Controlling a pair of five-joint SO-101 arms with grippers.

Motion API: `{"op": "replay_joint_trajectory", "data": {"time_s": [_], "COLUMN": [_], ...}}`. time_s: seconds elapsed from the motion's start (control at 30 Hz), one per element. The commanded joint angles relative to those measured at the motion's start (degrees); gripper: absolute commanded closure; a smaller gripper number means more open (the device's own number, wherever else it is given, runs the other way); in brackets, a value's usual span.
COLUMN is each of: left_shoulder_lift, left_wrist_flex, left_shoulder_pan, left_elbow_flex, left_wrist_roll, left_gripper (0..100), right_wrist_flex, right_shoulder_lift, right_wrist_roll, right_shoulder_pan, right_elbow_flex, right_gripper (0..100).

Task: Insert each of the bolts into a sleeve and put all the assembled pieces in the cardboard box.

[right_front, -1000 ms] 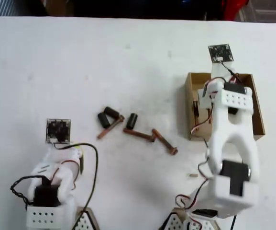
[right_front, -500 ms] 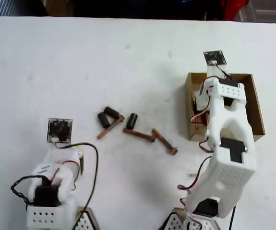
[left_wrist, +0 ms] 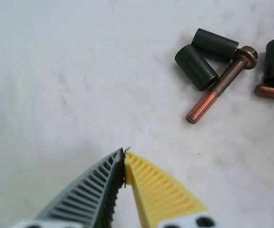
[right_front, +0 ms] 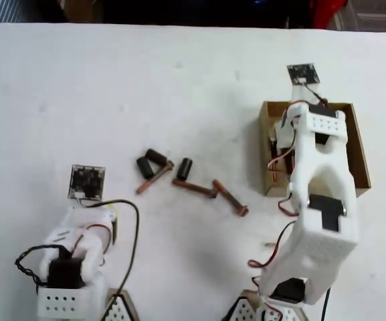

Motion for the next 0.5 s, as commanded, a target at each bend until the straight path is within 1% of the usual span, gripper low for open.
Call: {"op": "replay_joint_trajectory", "data": {"time_s": [0.0, 0.13, 0.37, 0.4, 0.47], "left_shoulder_lift": [-0.48, -0.48, -0.48, -0.48, -0.48], "left_wrist_flex": [-0.26, -0.26, 0.18, 0.18, -0.09], "left_shoulder_pan": [-0.04, -0.22, -0.66, -1.19, -2.86], "left_elbow_flex": [-0.18, -0.18, -0.35, -0.44, -0.53], "left_wrist_roll": [-0.97, -1.05, -1.05, -0.97, -0.88], "left_gripper": [98, 98, 98, 98, 98], "right_wrist_flex": [5.05, 12.09, 21.76, 22.99, 24.48], "right_shoulder_lift": [-9.27, -17.45, -27.56, -27.91, -28.18], "right_wrist_roll": [0.35, 0.35, -0.44, -2.46, -9.85], "right_shoulder_pan": [-3.47, -9.8, -23.87, -25.71, -29.14], "right_elbow_flex": [-2.2, -2.11, -2.02, -2.02, -2.02], "right_gripper": [77.9, 77.9, 77.9, 77.9, 77.9]}}
